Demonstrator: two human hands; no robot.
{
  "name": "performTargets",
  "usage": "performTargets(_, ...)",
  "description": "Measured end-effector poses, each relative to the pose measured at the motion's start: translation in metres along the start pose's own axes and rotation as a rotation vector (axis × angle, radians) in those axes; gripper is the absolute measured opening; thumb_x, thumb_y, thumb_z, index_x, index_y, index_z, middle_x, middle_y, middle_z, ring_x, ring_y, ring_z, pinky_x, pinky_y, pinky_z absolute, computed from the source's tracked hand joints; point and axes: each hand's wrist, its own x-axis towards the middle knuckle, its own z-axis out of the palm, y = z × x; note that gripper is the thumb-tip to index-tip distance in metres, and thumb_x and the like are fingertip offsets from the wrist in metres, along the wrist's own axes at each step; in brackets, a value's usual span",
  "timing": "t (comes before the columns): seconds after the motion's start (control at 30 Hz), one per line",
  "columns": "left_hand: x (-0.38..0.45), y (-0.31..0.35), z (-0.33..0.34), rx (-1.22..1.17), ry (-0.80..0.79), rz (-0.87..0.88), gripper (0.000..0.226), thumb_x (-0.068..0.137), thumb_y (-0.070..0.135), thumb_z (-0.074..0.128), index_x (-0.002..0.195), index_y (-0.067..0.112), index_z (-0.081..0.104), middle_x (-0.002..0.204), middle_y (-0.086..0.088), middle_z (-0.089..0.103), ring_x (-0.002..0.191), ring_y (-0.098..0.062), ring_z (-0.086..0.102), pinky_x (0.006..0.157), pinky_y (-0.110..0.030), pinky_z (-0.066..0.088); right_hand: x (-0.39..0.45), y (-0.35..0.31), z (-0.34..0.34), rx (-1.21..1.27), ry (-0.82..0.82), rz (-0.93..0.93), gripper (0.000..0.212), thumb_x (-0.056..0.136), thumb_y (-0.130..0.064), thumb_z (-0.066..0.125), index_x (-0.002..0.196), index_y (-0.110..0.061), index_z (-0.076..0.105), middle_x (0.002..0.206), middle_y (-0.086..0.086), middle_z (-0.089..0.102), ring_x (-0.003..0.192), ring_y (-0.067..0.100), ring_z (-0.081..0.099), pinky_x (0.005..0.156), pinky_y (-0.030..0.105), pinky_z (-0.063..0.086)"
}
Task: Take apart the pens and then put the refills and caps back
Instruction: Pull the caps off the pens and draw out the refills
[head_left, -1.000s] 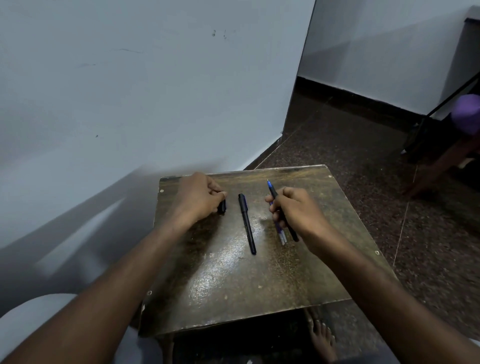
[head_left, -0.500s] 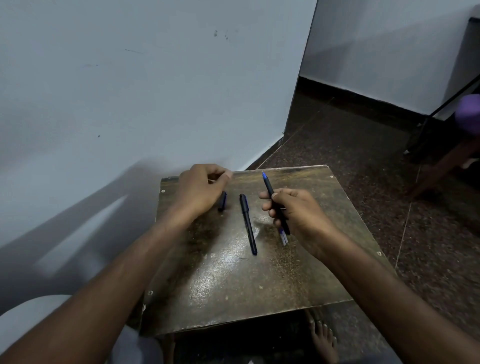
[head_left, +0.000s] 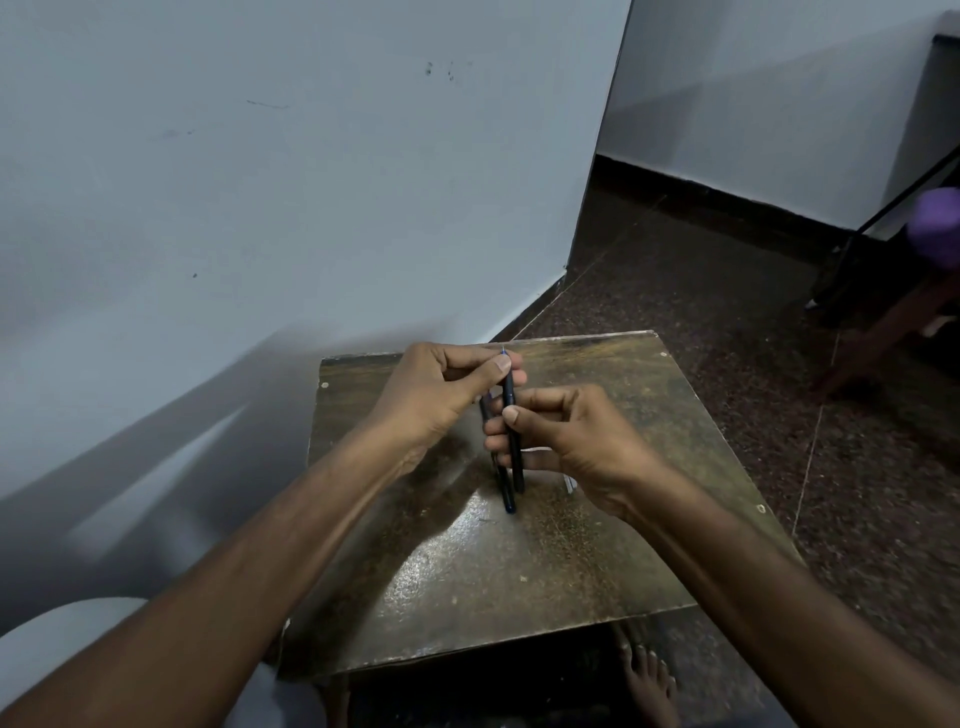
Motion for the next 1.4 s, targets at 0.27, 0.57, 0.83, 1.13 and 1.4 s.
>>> performTargets(0.27, 0.001, 0.004, 0.010, 0.092, 0.137, 0.023, 0.003, 0.087, 0.035, 0.090, 0.085, 0.033, 0.090, 0.090, 0.005, 0.087, 0.098, -0.009, 0.083, 0.100, -0.036, 0.062, 0.000, -0.003, 0.004, -0.385, 0.244, -0.190, 0.010, 0.089, -0.011, 0.088, 0.098, -0.017, 0.086, 0.080, 0.006, 0.085, 0.073, 0.022, 0.085, 0.071, 0.044, 0.071)
performTargets(0.57, -0.002, 0.010, 0.011, 0.049, -0.093, -0.114, 0.035, 0.095, 0.063, 0.070, 0.117, 0.040, 0.083, 0.122, 0.012, 0.083, 0.128, -0.011, 0.072, 0.119, -0.049, 0.048, 0.001, -0.003, 0.005, -0.388, 0.335, -0.209, 0.022, 0.077, -0.023, 0.099, 0.082, -0.015, 0.080, 0.071, 0.001, 0.082, 0.065, 0.016, 0.082, 0.055, 0.029, 0.064)
performTargets(0.83, -0.005, 0.013, 0.008, 0.204, 0.136, -0.118, 0.087, 0.048, 0.091, 0.083, 0.112, 0.032, 0.077, 0.090, 0.015, 0.081, 0.081, 0.007, 0.074, 0.082, -0.027, 0.056, 0.001, 0.002, 0.011, -0.437, 0.259, -0.252, 0.023, 0.077, -0.025, 0.099, 0.086, -0.016, 0.079, 0.076, 0.002, 0.083, 0.069, 0.016, 0.082, 0.062, 0.031, 0.065)
performTargets(1.13, -0.004, 0.011, 0.001, 0.163, 0.052, -0.124, 0.077, 0.072, 0.053, 0.096, 0.138, 0.029, 0.064, 0.098, 0.011, 0.087, 0.102, 0.001, 0.079, 0.106, -0.036, 0.051, 0.006, 0.003, 0.005, -0.428, 0.297, -0.253, 0.022, 0.078, -0.025, 0.098, 0.082, -0.019, 0.077, 0.076, 0.004, 0.082, 0.070, 0.020, 0.083, 0.067, 0.045, 0.070)
performTargets(1.4, -0.005, 0.013, 0.001, 0.149, 0.004, -0.161, 0.076, 0.080, 0.049, 0.093, 0.146, 0.030, 0.059, 0.105, 0.014, 0.086, 0.115, 0.003, 0.074, 0.106, -0.029, 0.044, 0.006, 0.006, 0.006, -0.446, 0.320, -0.257, 0.023, 0.078, -0.027, 0.099, 0.084, -0.020, 0.077, 0.078, 0.003, 0.082, 0.071, 0.018, 0.082, 0.062, 0.038, 0.068)
